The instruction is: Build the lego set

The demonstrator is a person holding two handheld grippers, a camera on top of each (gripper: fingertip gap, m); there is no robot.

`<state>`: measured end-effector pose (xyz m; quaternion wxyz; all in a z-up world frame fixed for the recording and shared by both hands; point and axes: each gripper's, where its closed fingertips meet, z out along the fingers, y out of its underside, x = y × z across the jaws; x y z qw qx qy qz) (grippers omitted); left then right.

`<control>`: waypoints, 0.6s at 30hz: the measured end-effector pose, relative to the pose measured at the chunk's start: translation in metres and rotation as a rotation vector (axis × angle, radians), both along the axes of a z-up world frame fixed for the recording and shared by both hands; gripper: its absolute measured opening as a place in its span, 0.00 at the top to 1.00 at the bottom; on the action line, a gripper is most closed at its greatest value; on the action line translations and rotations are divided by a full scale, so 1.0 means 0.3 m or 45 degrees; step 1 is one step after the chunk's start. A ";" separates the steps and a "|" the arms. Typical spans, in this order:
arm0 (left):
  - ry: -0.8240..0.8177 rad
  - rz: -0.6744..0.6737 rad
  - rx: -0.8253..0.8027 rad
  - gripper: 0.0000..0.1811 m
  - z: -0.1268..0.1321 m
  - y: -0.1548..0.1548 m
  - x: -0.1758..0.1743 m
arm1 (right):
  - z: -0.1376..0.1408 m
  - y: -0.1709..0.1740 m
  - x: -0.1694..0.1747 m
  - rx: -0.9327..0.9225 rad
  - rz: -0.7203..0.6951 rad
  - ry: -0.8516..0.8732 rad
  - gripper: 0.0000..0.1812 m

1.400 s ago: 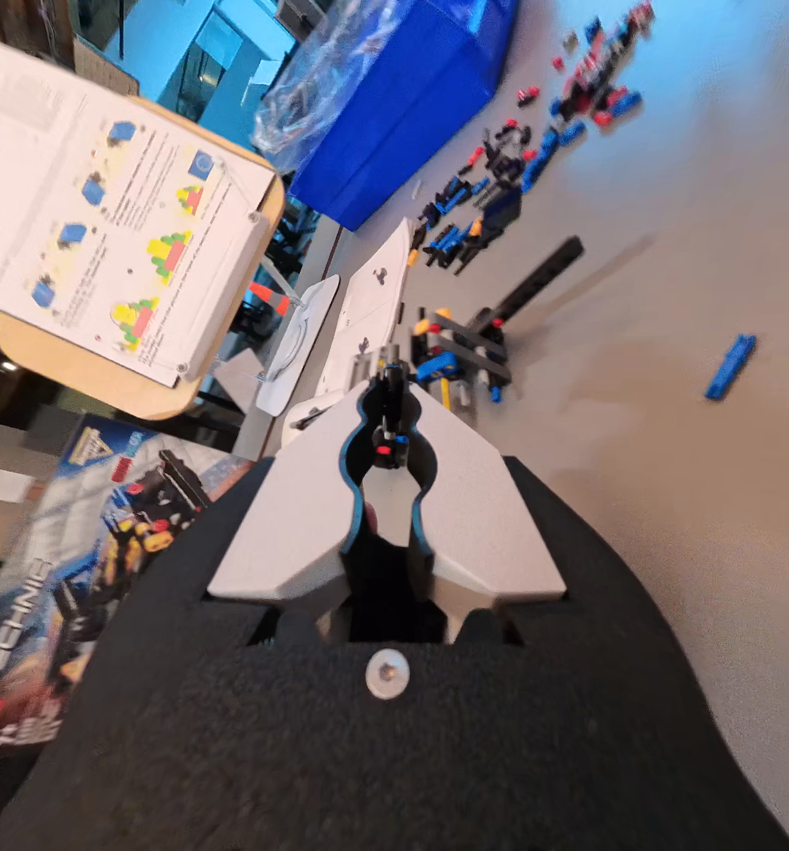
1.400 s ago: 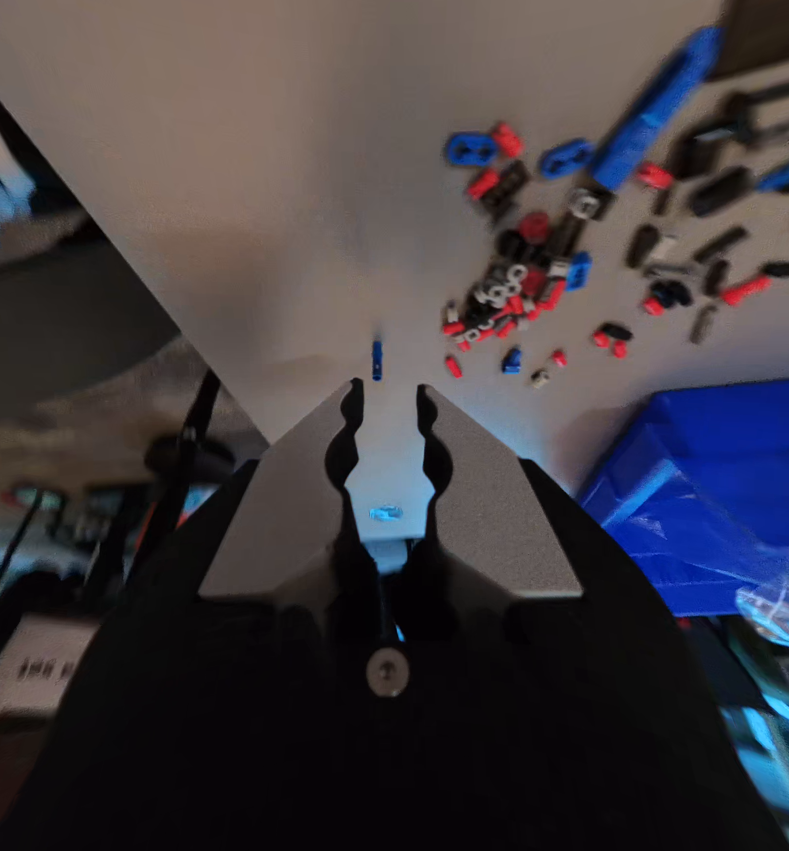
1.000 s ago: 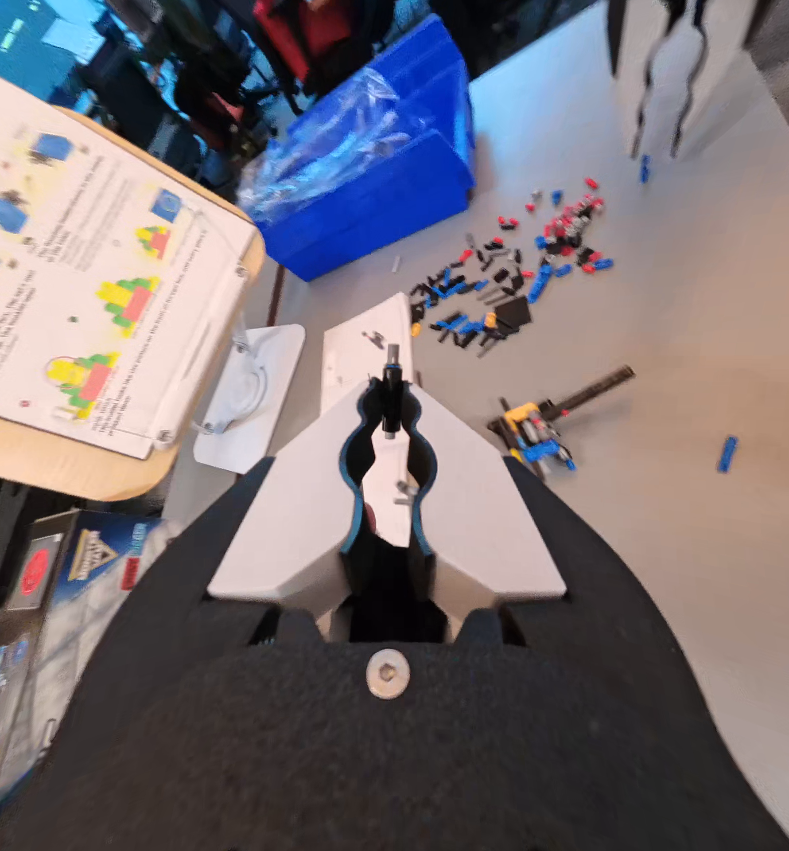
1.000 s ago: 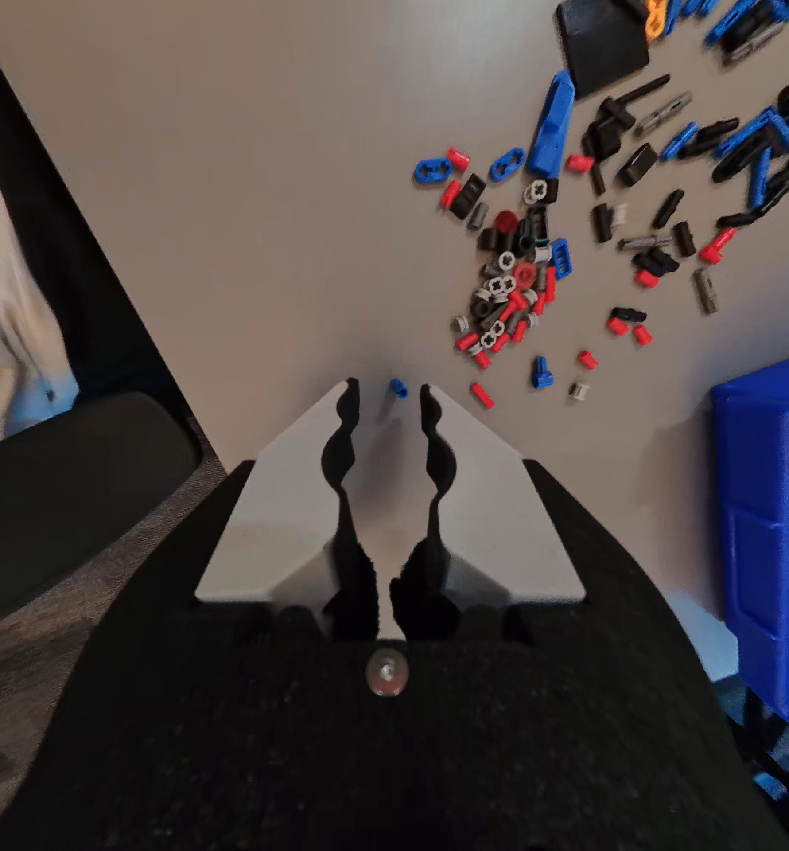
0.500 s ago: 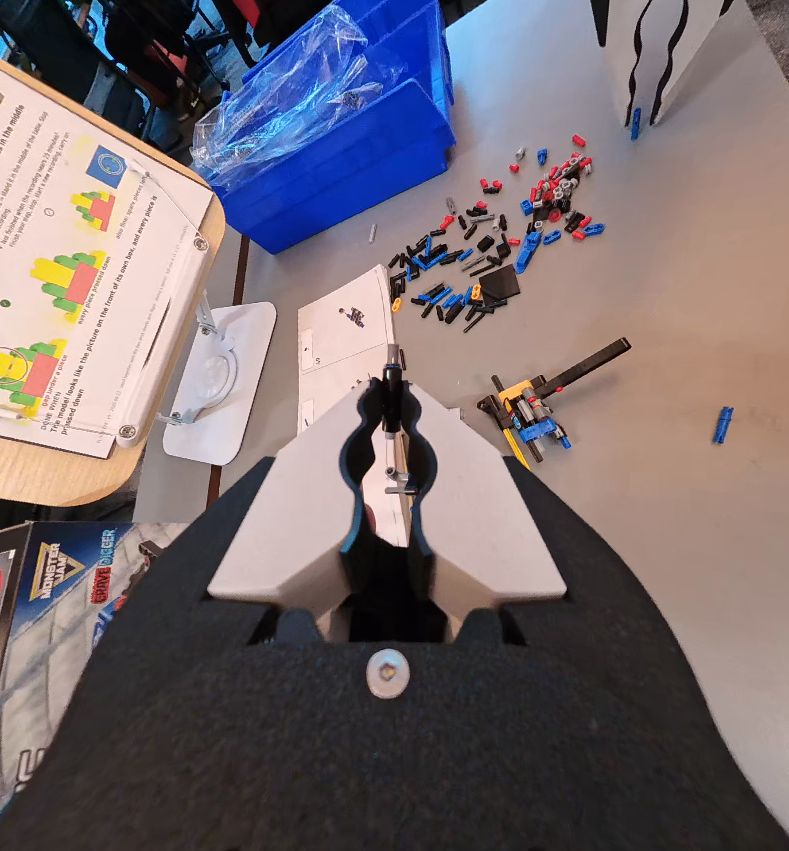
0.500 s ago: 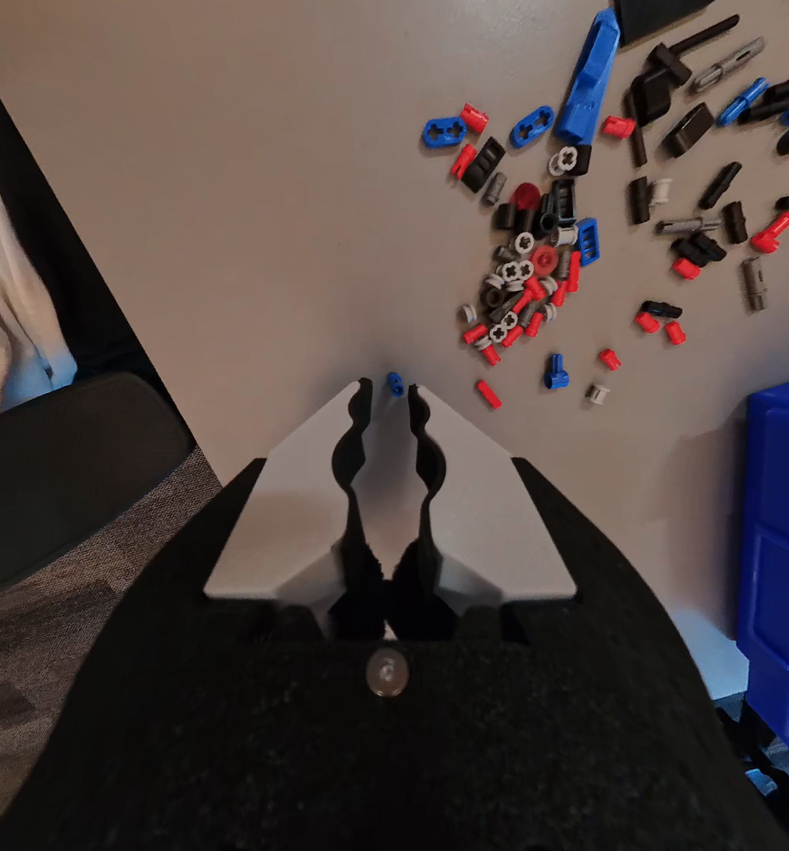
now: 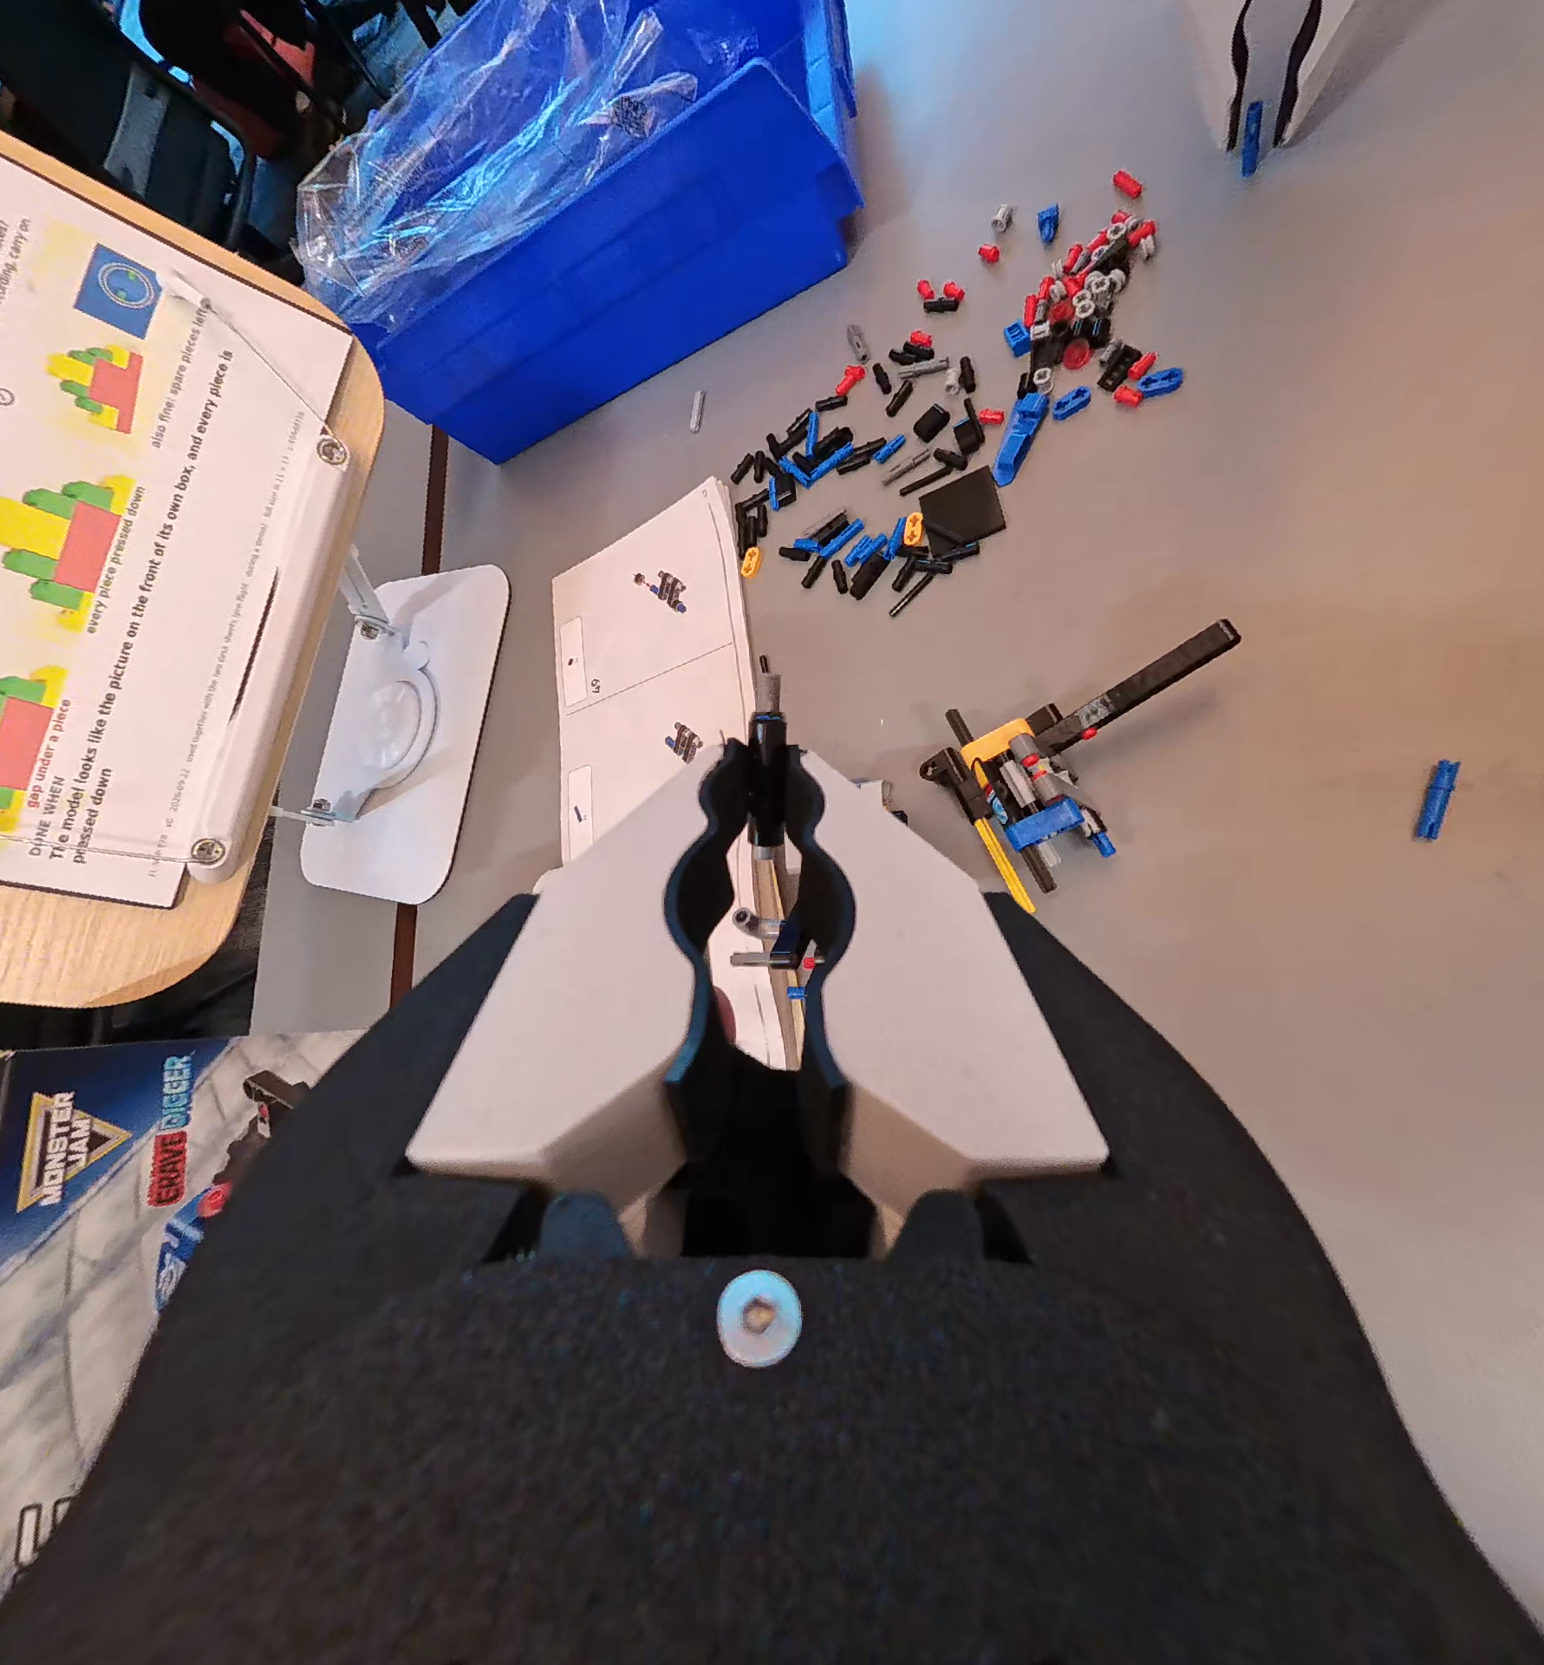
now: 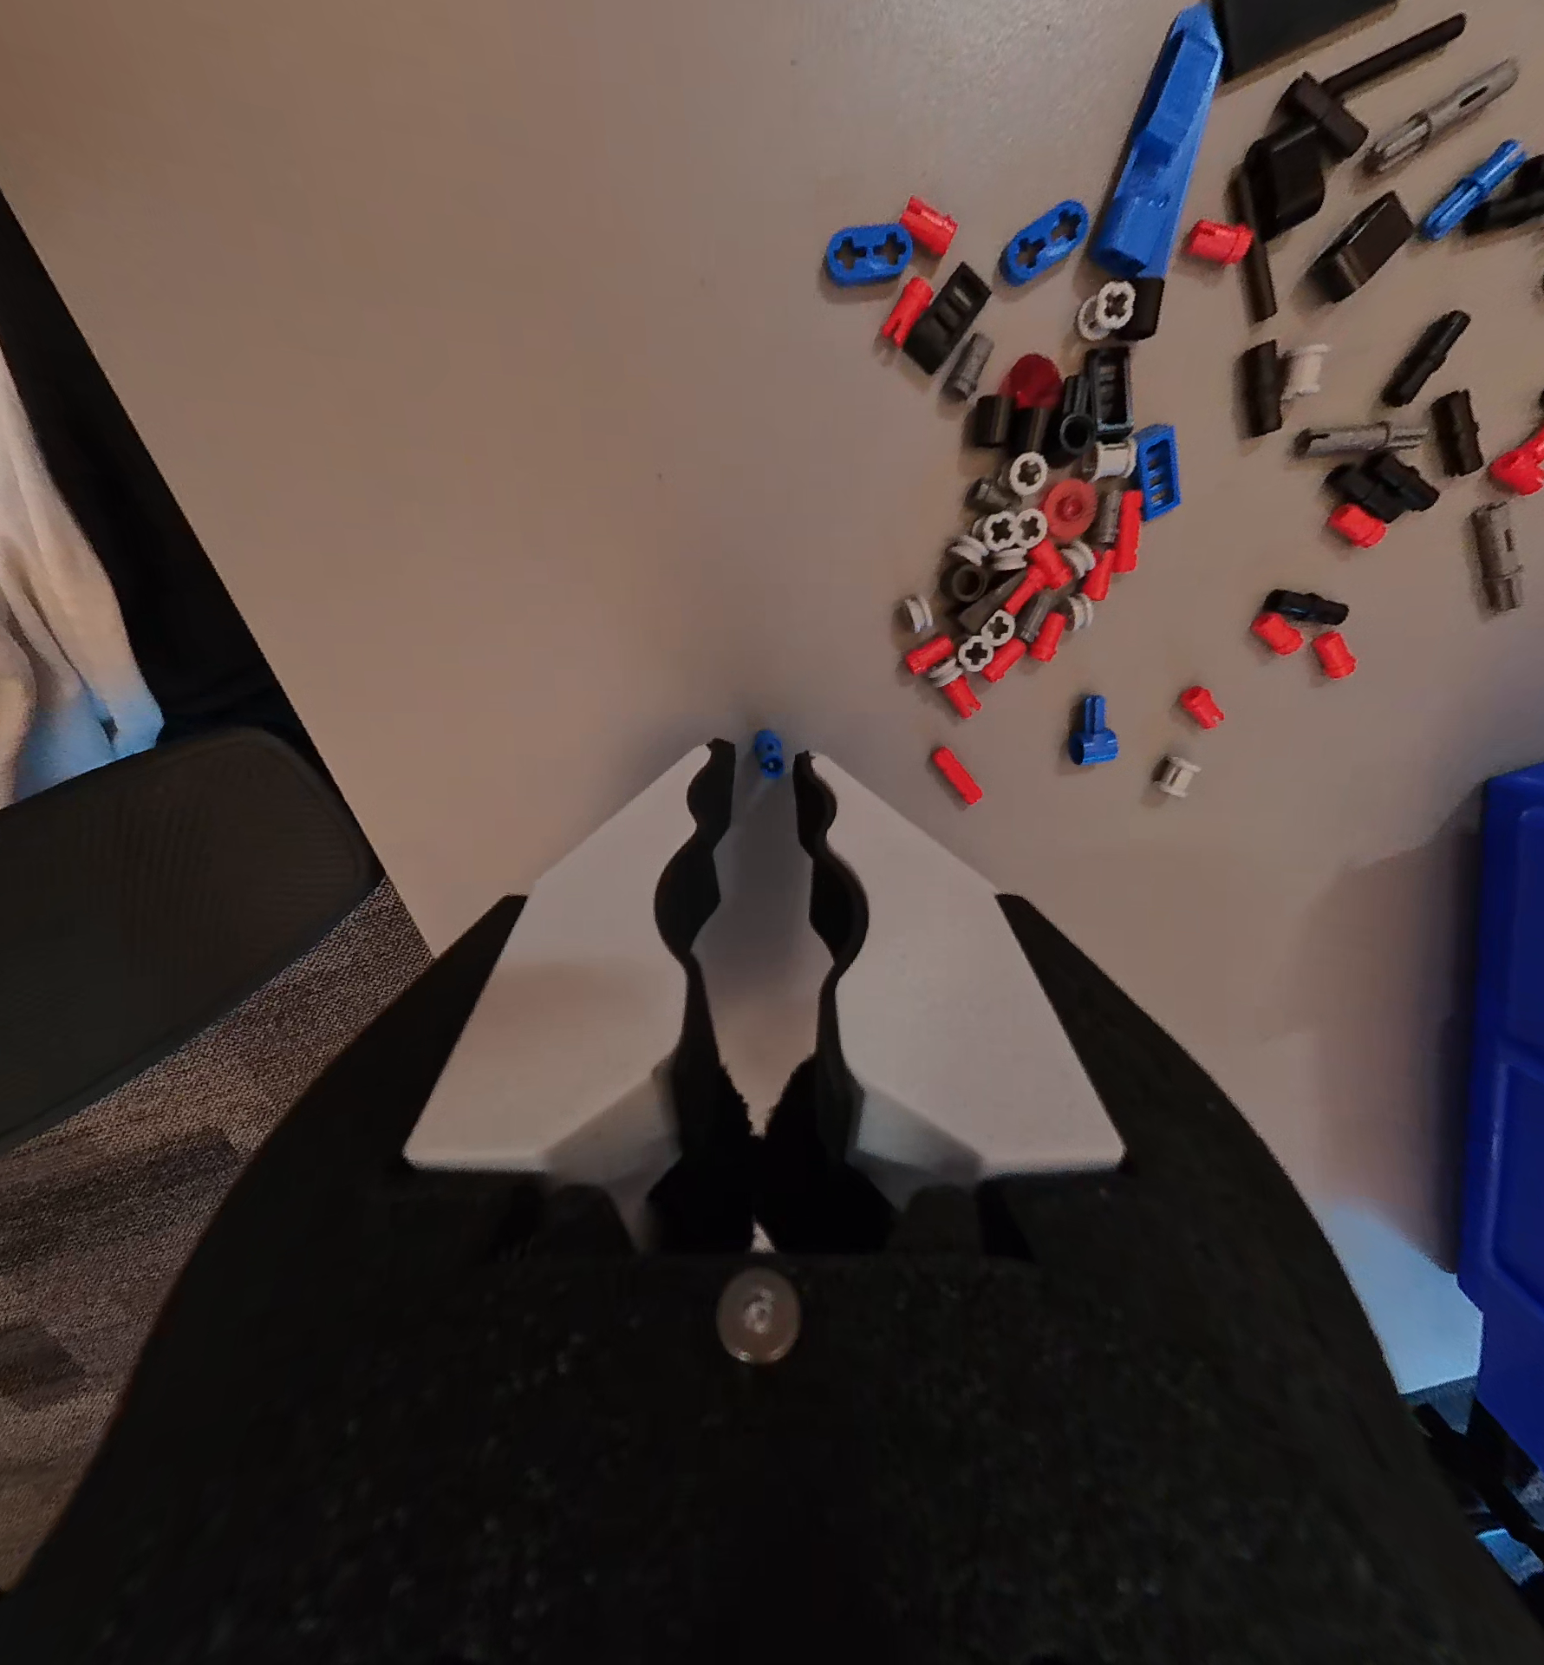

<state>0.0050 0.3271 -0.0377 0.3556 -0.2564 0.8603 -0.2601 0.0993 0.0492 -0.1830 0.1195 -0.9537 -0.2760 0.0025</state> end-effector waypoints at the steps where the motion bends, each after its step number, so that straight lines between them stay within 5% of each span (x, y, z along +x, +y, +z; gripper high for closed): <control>1: -0.002 0.001 0.004 0.97 -0.001 0.000 0.001 | -0.001 0.000 0.000 0.000 0.002 -0.002 0.93; 18: 0.001 0.004 0.018 0.97 -0.007 0.005 0.002 | -0.014 0.008 -0.002 -0.013 0.004 0.015 0.97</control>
